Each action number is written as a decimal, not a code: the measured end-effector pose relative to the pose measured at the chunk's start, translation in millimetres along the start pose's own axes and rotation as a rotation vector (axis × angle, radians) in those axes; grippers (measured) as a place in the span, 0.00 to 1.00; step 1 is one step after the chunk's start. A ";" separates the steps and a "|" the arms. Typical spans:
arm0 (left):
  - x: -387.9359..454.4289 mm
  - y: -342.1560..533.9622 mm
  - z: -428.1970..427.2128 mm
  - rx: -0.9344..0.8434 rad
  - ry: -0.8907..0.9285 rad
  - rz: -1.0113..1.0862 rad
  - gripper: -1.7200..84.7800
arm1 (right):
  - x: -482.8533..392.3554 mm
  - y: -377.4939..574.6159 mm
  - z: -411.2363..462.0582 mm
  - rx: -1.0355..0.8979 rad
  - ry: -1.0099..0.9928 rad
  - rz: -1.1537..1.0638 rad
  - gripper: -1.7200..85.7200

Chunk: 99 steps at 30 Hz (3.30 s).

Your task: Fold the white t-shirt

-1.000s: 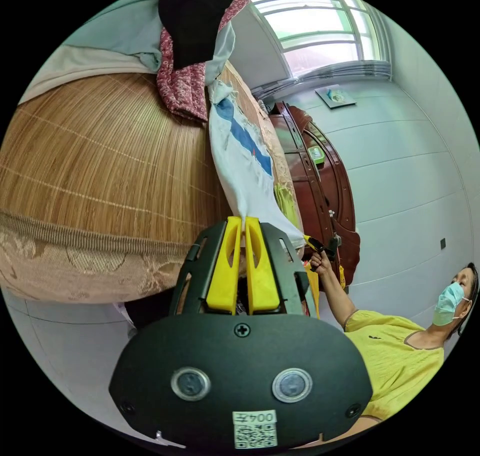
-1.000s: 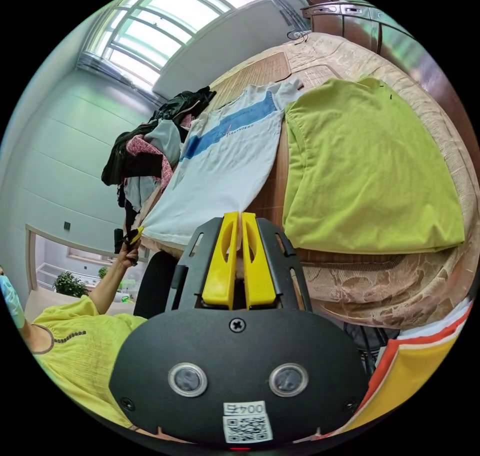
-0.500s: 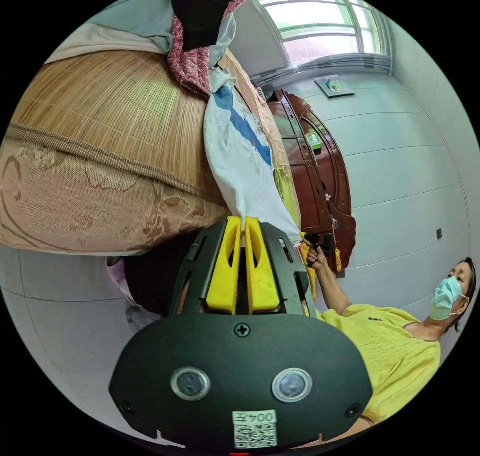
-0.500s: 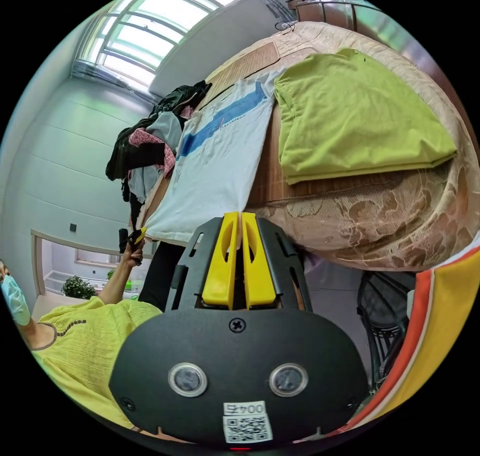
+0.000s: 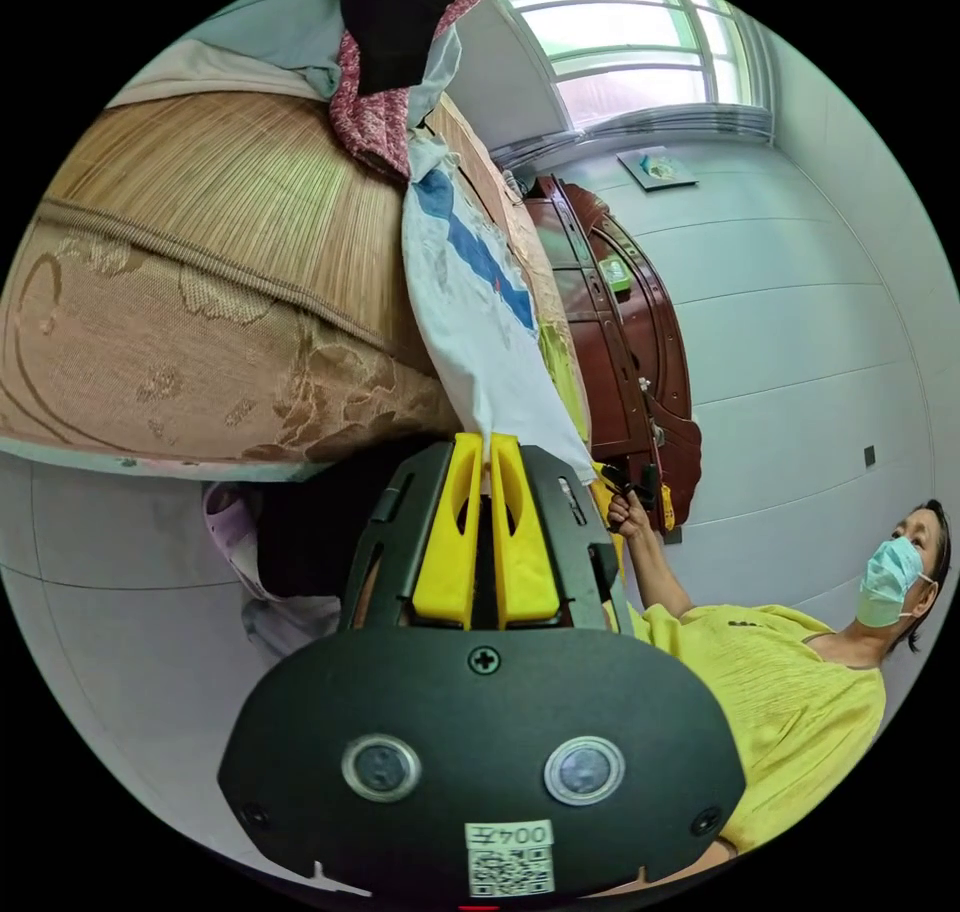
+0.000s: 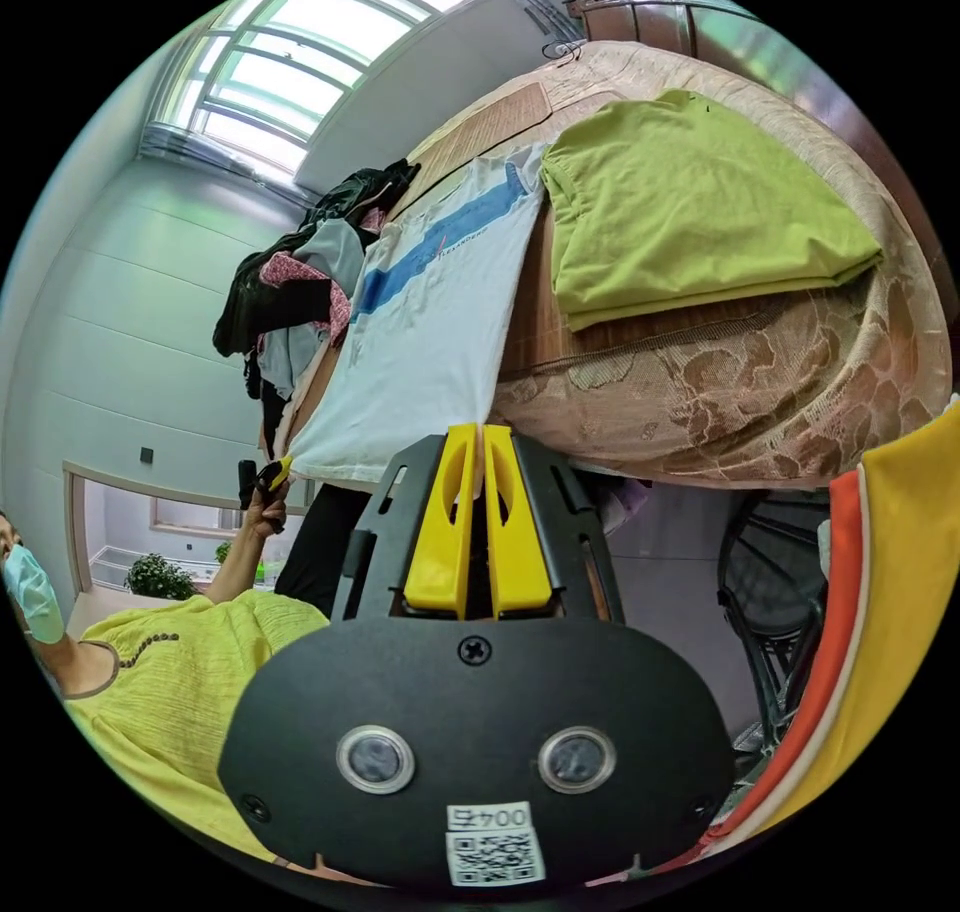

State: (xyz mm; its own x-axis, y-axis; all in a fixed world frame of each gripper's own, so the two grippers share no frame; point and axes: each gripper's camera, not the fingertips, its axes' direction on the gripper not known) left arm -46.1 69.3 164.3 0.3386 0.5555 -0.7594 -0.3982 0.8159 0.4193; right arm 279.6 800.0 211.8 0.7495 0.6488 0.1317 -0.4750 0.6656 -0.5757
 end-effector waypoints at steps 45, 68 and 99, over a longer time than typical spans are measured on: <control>96.0 -277.5 207.5 0.079 -0.879 0.376 0.03 | -219.1 -76.7 271.4 0.149 0.265 -0.308 0.10; 102.1 -352.5 170.0 0.155 -0.756 0.387 0.03 | -149.5 -183.2 322.9 0.287 -0.055 -0.241 0.02; 156.0 -480.6 366.1 0.007 -0.827 0.454 0.03 | -36.2 -243.0 333.6 0.285 -0.285 -0.086 0.06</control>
State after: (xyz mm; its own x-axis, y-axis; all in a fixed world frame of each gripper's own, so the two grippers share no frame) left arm 510.2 -177.4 26.5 0.6508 0.7560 0.0702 -0.6365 0.4929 0.5932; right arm 214.1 737.9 616.2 0.6534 0.6361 0.4105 -0.5550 0.7712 -0.3117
